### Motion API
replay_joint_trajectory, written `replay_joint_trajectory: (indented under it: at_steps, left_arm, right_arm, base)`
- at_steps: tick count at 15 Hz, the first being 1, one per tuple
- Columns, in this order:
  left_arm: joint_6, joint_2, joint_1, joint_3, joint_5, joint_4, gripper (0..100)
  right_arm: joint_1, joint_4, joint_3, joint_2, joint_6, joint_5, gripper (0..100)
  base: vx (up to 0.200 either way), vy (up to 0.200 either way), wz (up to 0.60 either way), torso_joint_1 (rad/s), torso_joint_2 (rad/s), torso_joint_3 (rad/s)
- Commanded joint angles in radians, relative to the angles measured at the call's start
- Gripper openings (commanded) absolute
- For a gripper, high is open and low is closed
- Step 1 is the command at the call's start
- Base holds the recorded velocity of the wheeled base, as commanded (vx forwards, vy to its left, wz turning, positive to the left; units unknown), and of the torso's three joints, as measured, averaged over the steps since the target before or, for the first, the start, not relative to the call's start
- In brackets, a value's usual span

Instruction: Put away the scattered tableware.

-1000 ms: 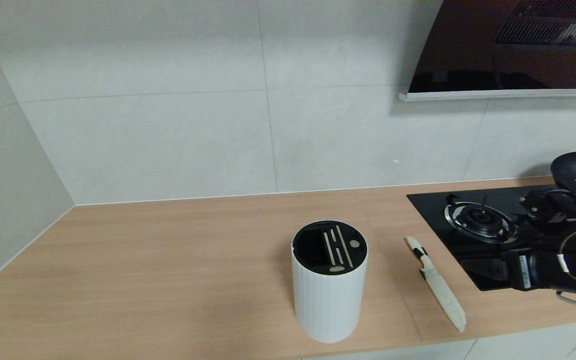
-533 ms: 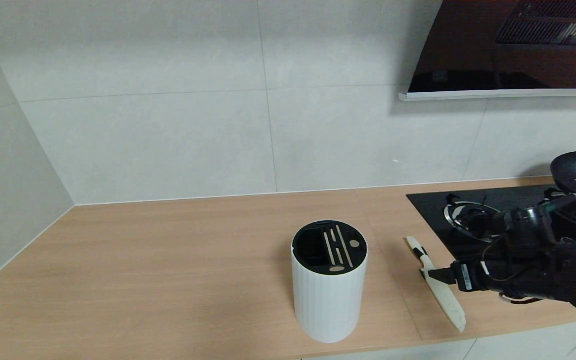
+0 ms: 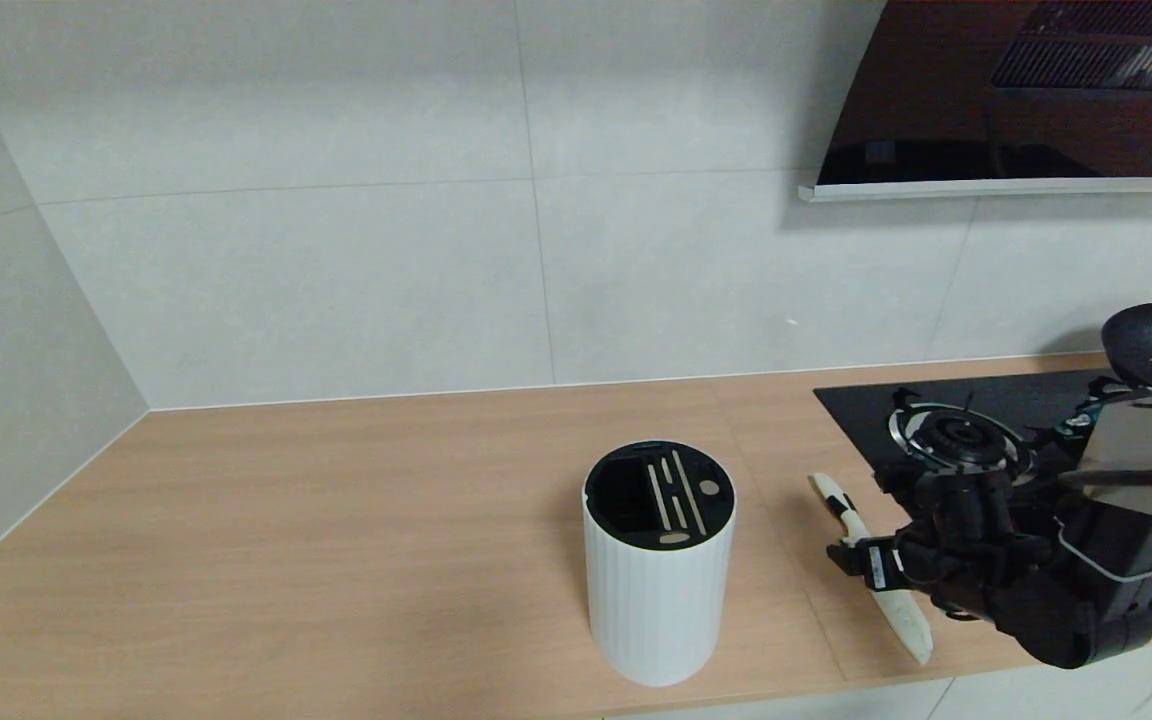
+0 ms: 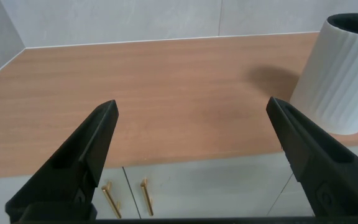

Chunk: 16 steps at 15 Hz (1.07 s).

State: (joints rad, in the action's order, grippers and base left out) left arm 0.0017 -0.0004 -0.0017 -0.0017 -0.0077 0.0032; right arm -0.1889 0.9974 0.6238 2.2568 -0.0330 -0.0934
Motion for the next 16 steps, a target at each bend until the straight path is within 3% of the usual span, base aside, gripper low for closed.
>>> replay_joint_trajectory:
  at_steps: [1, 16]
  left_arm:
    - [0.000, 0.000, 0.000, 0.000, 0.000, 0.000, 100]
    - [0.000, 0.000, 0.000, 0.000, 0.000, 0.000, 100]
  right_arm:
    - [0.003, 0.000, 0.024, 0.052, -0.001, 0.000, 100]
    - [0.052, 0.004, 0.112, 0.135, -0.005, 0.001, 100]
  base:
    - [0.000, 0.000, 0.00, 0.000, 0.00, 0.000]
    - [0.000, 0.000, 0.00, 0.000, 0.00, 0.000]
